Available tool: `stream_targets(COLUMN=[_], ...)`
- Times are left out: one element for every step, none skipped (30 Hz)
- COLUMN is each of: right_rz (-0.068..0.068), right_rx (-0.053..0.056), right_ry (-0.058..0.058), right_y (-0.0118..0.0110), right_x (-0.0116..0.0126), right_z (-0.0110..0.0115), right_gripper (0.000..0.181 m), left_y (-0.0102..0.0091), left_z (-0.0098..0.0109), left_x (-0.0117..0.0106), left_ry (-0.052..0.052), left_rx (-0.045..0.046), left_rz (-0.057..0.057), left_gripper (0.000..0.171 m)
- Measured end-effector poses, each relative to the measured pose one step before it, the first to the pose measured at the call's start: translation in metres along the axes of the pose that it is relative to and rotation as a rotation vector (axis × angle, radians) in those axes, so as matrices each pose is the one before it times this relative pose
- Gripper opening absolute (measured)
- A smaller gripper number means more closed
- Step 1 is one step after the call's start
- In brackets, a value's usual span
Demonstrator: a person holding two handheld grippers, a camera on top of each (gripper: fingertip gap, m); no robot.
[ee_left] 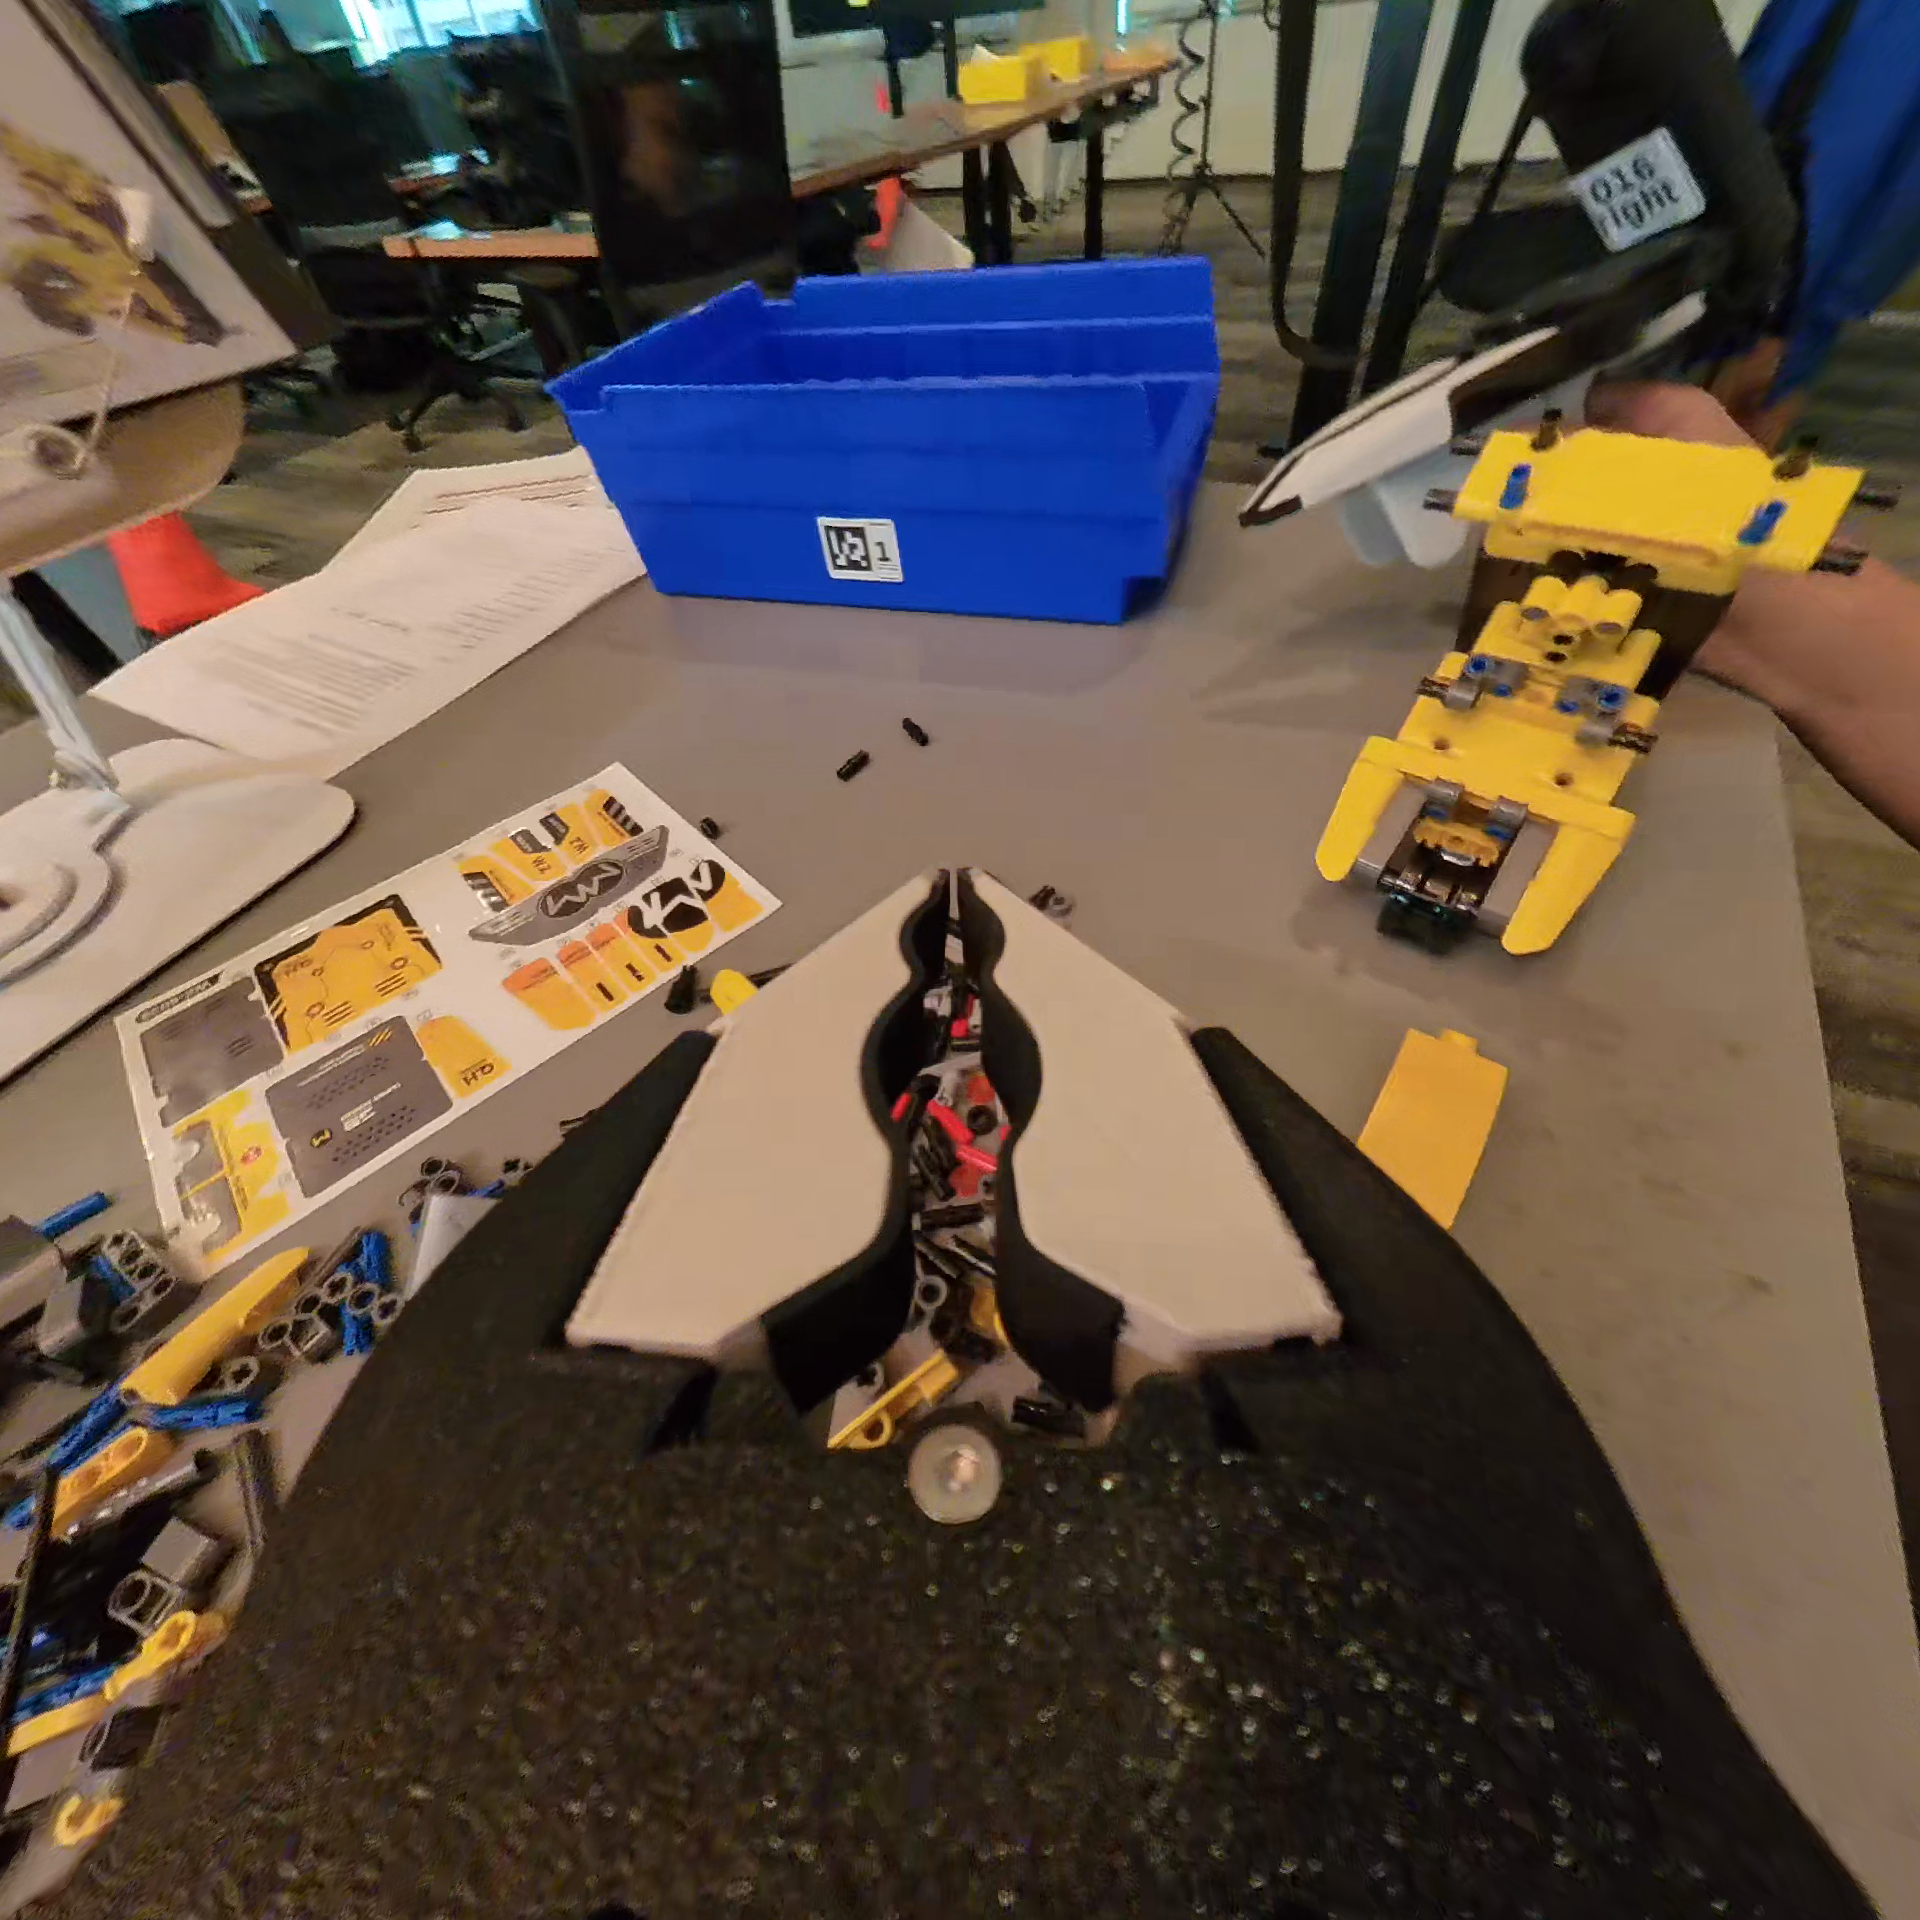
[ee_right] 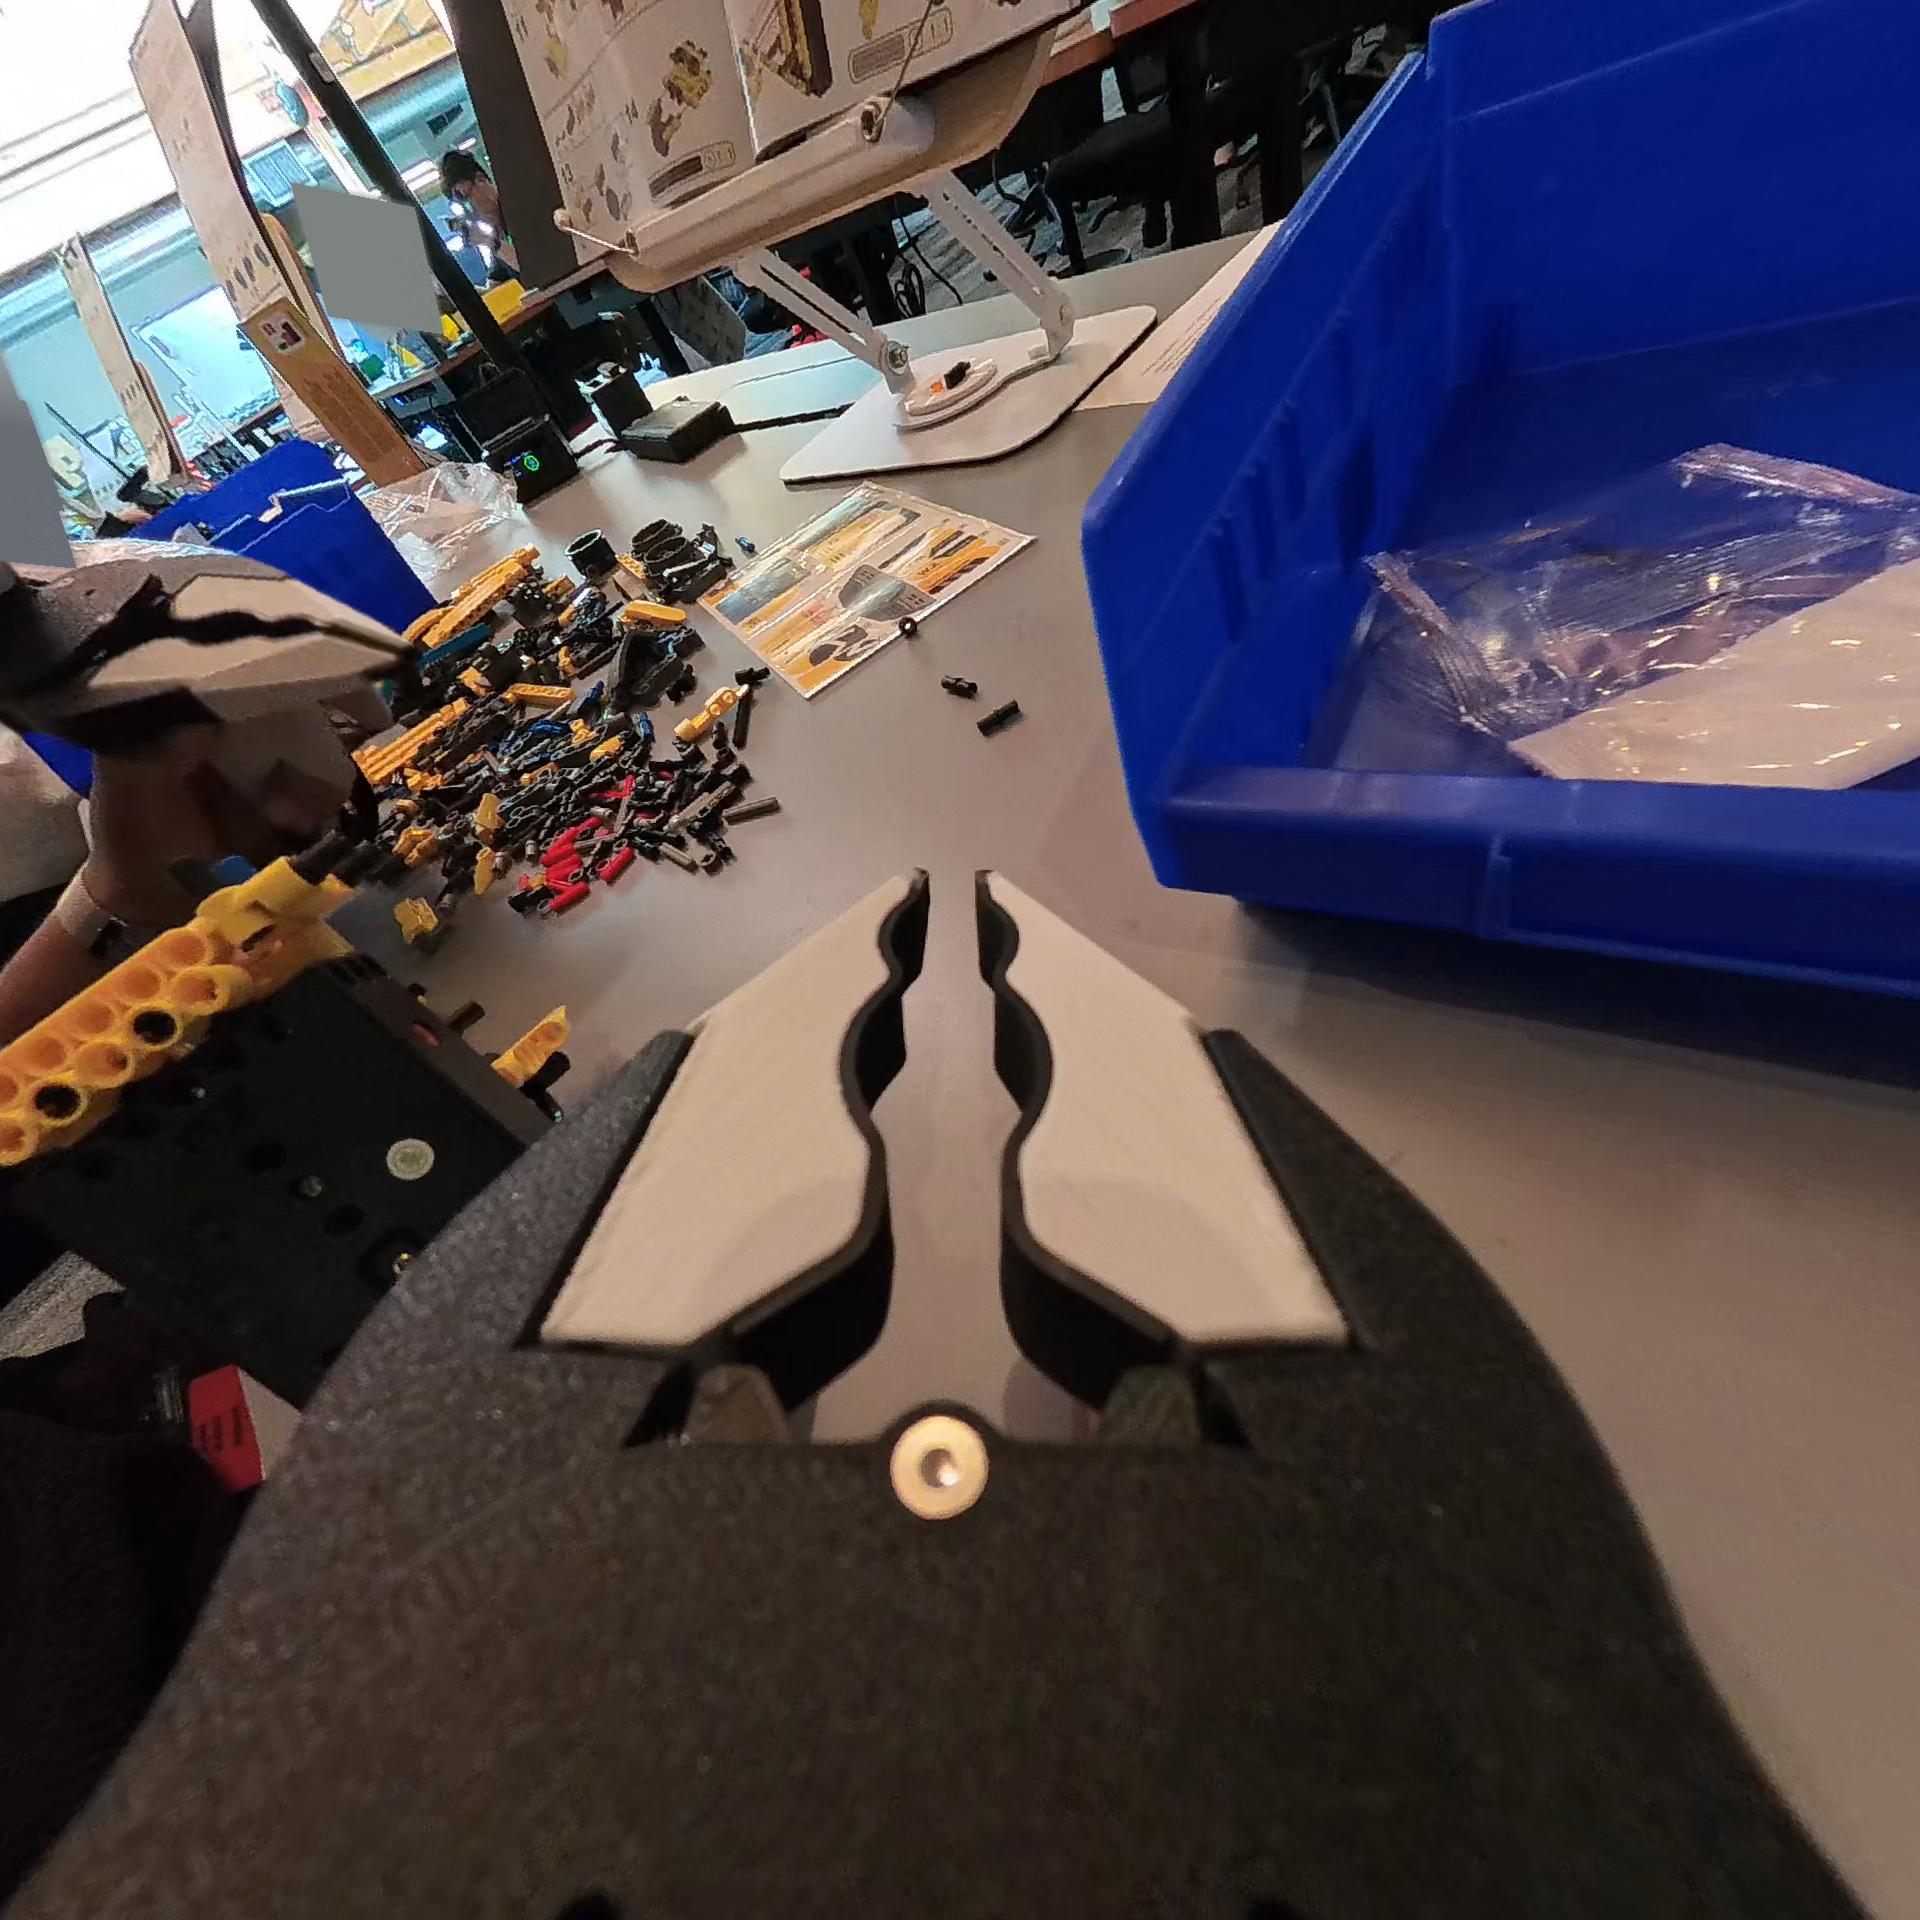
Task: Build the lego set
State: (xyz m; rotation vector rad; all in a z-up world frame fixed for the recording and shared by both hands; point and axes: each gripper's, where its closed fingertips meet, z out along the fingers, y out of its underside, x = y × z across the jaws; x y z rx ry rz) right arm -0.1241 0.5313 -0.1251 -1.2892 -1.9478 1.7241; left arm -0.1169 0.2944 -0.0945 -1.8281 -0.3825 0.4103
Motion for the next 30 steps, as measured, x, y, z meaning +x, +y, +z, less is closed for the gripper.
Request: stream_targets(right_rz=[0.0008, 0.0004, -0.0002, -0.0005, -0.0005, -0.0001, 0.0003, 0.0002, 0.0002, 0.0005, 0.0005, 0.0000, -0.0002, 0.0001, 0.0001, -0.0002, -0.0003, 0.0000, -0.0001, 0.0000, 0.0002, 0.0000, -0.0001, 0.0002, 0.0001, -0.0002, -0.0002, 0.0002, 0.0001, -0.0002], right_rx=[-0.0019, -0.0026, -0.0021, -0.0016, -0.0014, -0.0010, -0.0002, 0.0005, 0.0008, 0.0005, 0.0005, 0.0004, 0.0002, 0.0002, 0.0000, -0.0002, 0.0001, 0.0002, 0.0001, 0.0001, 0.0003, 0.0002, 0.0001, 0.0000, 0.0001, 0.0001, 0.0000, 0.0000, 0.0000, 0.0004], right_ry=[-0.0010, 0.0004, 0.0007, 0.0007, 0.0006, 0.0003, -0.0002, -0.0003, -0.0002, -0.0005, -0.0006, 0.0000, 0.0002, 0.0000, -0.0001, 0.0002, 0.0002, 0.0000, 0.0001, 0.0000, -0.0001, 0.0000, 0.0001, -0.0001, -0.0002, 0.0002, 0.0001, 0.0000, 0.0002, 0.0006], right_y=[0.00023, 0.00030, 0.00031, 0.00025, 0.00016, 0.00011, -0.00001, -0.00004, -0.00012, -0.00008, -0.00007, -0.00001, -0.00003, -0.00002, 0.00000, 0.00002, 0.00004, -0.00012, -0.00001, 0.00003, -0.00005, -0.00003, 0.00003, -0.00001, -0.00002, -0.00001, -0.00009, 0.00001, 0.00000, -0.00001], right_x=[-0.00013, 0.00008, 0.00011, 0.00007, 0.00002, -0.00005, 0.00001, -0.00004, 0.00011, -0.00003, -0.00005, 0.00001, 0.00004, -0.00001, -0.00002, 0.00004, -0.00001, -0.00004, 0.00001, -0.00006, 0.00005, 0.00000, -0.00003, 0.00005, -0.00004, 0.00004, 0.00000, -0.00001, 0.00003, 0.00004], right_z=[0.00024, 0.00032, 0.00015, 0.00026, 0.00011, 0.00013, 0.00005, -0.00010, -0.00008, -0.00003, -0.00004, -0.00011, 0.00002, 0.00001, 0.00000, -0.00001, -0.00006, -0.00001, 0.00001, -0.00006, -0.00005, 0.00002, -0.00006, -0.00006, 0.00001, 0.00001, -0.00003, 0.00000, 0.00000, -0.00004], right_gripper=[0.007, 0.007, 0.007, 0.007, 0.007, 0.007, 0.007, 0.007, 0.007, 0.007, 0.007, 0.007, 0.007, 0.007, 0.007, 0.007, 0.007, 0.007, 0.007, 0.007, 0.007, 0.007, 0.007, 0.007, 0.007, 0.007, 0.007, 0.007, 0.007, 0.007], left_y=[-0.00052, -0.00043, -0.00039, -0.00034, 0.00006, 0.00056, 0.00069, 0.00074, 0.00105, 0.00105, 0.00088, 0.00077, 0.00035, 0.00031, 0.00046, 0.00056, 0.00033, 0.00012, -0.00004, 0.00010, -0.00017, -0.00016, -0.00014, 0.00006, 0.00027, 0.00029, 0.00040, 0.00050, 0.00062, 0.00121], left_z=[-0.00100, -0.00076, -0.00065, -0.00042, -0.00009, 0.00009, 0.00048, 0.00043, 0.00038, 0.00044, 0.00046, 0.00033, 0.00022, 0.00008, -0.00001, -0.00009, -0.00014, -0.00022, -0.00015, -0.00020, -0.00010, -0.00011, -0.00011, 0.00004, 0.00008, 0.00027, 0.00029, 0.00032, 0.00046, 0.00074], left_x=[-0.00214, -0.00217, -0.00155, -0.00032, -0.00035, -0.00112, -0.00034, 0.00023, -0.00104, -0.00114, -0.00010, -0.00023, -0.00053, -0.00026, -0.00100, -0.00185, -0.00125, -0.00071, -0.00090, -0.00091, -0.00050, -0.00032, -0.00030, -0.00033, -0.00030, 0.00004, -0.00002, -0.00004, 0.00040, 0.00107], left_ry=[-0.0028, -0.0050, -0.0028, 0.0032, 0.0009, -0.0052, -0.0017, 0.0001, -0.0086, -0.0090, -0.0016, -0.0018, -0.0028, 0.0005, -0.0035, -0.0080, -0.0026, 0.0008, -0.0012, -0.0011, 0.0003, 0.0009, 0.0001, -0.0009, -0.0005, 0.0006, 0.0003, 0.0002, 0.0021, 0.0087], left_rx=[0.00538, 0.00512, 0.00473, 0.00338, 0.00082, -0.00289, -0.00419, -0.00459, -0.00627, -0.00647, -0.00514, -0.00374, -0.00161, -0.00088, -0.00181, -0.00142, -0.00022, 0.00161, 0.00184, 0.00151, 0.00171, 0.00249, 0.00141, 0.00027, -0.00073, -0.00139, -0.00150, -0.00234, -0.00374, -0.00605], left_rz=[-0.0178, -0.0153, -0.0109, -0.0073, -0.0060, -0.0039, 0.0007, 0.0024, 0.0021, 0.0036, 0.0029, -0.0008, -0.0021, -0.0028, -0.0052, -0.0066, -0.0072, -0.0085, -0.0092, -0.0075, -0.0059, -0.0050, -0.0041, -0.0023, -0.0013, -0.0015, -0.0012, -0.0004, -0.0006, -0.0026], left_gripper=[0.001, 0.001, 0.001, 0.001, 0.001, 0.001, 0.001, 0.001, 0.001, 0.001, 0.001, 0.001, 0.001, 0.001, 0.001, 0.001, 0.001, 0.001, 0.001, 0.001, 0.001, 0.001, 0.001, 0.001, 0.001, 0.001, 0.001, 0.001, 0.001, 0.001])
